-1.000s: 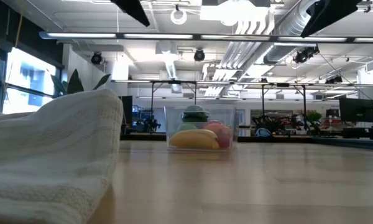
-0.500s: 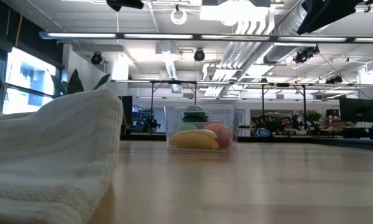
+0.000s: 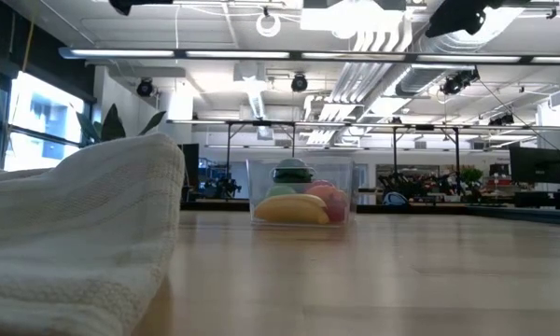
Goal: Pick and placing Produce into tupperware
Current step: Return to Home Position
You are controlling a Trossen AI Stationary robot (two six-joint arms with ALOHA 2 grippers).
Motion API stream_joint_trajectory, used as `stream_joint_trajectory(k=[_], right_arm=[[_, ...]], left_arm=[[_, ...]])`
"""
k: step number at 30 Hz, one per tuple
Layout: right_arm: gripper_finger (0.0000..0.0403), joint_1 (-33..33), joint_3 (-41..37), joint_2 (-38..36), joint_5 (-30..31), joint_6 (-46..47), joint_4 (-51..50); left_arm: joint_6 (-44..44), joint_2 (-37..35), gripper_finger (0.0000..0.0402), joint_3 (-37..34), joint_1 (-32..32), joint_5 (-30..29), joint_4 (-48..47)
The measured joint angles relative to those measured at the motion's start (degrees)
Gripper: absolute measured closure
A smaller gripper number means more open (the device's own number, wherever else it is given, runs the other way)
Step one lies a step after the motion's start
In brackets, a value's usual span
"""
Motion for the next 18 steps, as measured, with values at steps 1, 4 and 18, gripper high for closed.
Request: stream_joint_trajectory(k=[1,4,18], right_arm=[[0.0246,0.0,0.0,0.2,-0.9,0.0,0.1],[0.0246,0.0,-0.1,1.0,-1.6,0.6,1.7],[0.0271,0.0,0.0,-12.7,-10.6,-2.0,17.1]], left_arm=[[-0.3,-1.2,0.04,-0.4,0.0,-0.4,0.0],[-0.6,-4.4,0.0399,-1.5,0.0,-0.6,0.0],[-2.1,-23.6,0.0399,-9.8,0.0,-3.6,-0.4]])
